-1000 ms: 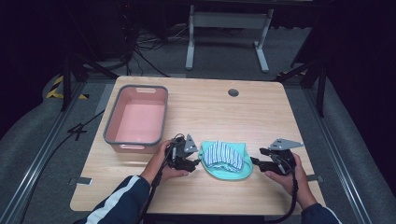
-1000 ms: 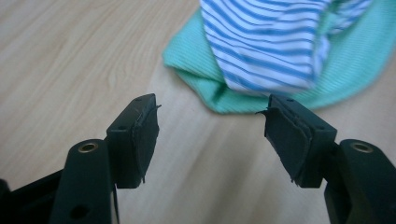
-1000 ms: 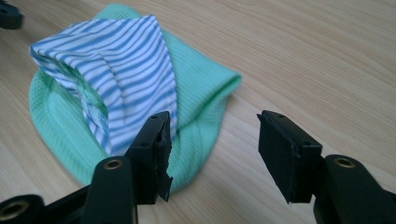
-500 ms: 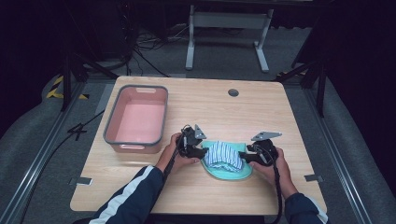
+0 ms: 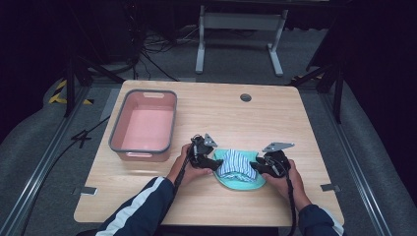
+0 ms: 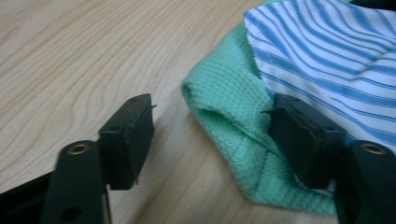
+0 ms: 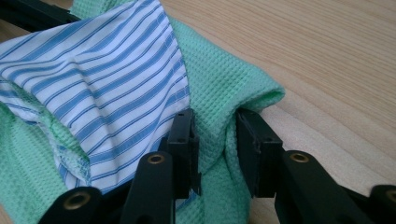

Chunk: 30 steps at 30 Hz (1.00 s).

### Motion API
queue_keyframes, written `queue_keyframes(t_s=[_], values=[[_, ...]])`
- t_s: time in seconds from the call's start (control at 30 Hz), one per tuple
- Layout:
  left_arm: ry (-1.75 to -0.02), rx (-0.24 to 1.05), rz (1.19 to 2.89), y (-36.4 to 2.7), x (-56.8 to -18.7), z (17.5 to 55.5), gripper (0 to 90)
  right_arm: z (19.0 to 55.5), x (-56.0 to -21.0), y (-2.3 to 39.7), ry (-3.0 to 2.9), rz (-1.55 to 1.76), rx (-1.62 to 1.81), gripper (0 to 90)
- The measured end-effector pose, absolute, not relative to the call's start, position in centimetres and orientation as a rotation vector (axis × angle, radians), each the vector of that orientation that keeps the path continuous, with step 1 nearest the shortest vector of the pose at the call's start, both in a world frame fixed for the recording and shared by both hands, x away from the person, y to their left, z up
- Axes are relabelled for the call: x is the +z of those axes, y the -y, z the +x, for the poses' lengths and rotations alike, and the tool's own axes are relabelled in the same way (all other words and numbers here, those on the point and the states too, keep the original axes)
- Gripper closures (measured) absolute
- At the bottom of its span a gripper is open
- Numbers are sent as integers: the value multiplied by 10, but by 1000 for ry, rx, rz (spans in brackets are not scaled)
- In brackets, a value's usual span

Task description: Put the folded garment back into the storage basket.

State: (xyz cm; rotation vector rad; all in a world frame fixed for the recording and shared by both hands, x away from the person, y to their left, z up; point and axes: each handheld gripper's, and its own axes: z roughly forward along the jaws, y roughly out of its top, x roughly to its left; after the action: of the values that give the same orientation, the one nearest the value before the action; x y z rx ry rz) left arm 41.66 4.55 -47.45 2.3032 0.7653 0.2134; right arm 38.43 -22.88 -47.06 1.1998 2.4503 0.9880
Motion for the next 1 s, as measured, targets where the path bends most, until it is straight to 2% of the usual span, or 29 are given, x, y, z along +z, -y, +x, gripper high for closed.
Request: queue_keyframes(t_s=[0.07, 0.13, 0.33, 1.0], values=[[-723, 186, 2292, -45, -475, 414, 495, 385, -471, 230, -2467, 1192, 1004, 729], [-707, 164, 2285, -44, -475, 412, 599, 385, -472, 232, -2473, 1210, 1029, 771], [-673, 100, 2281, -46, -475, 413, 799, 382, -472, 230, -2463, 1186, 1023, 815], [-683, 147, 2293, -40, -452, 414, 831, 375, -452, 236, -2421, 1212, 1074, 829]])
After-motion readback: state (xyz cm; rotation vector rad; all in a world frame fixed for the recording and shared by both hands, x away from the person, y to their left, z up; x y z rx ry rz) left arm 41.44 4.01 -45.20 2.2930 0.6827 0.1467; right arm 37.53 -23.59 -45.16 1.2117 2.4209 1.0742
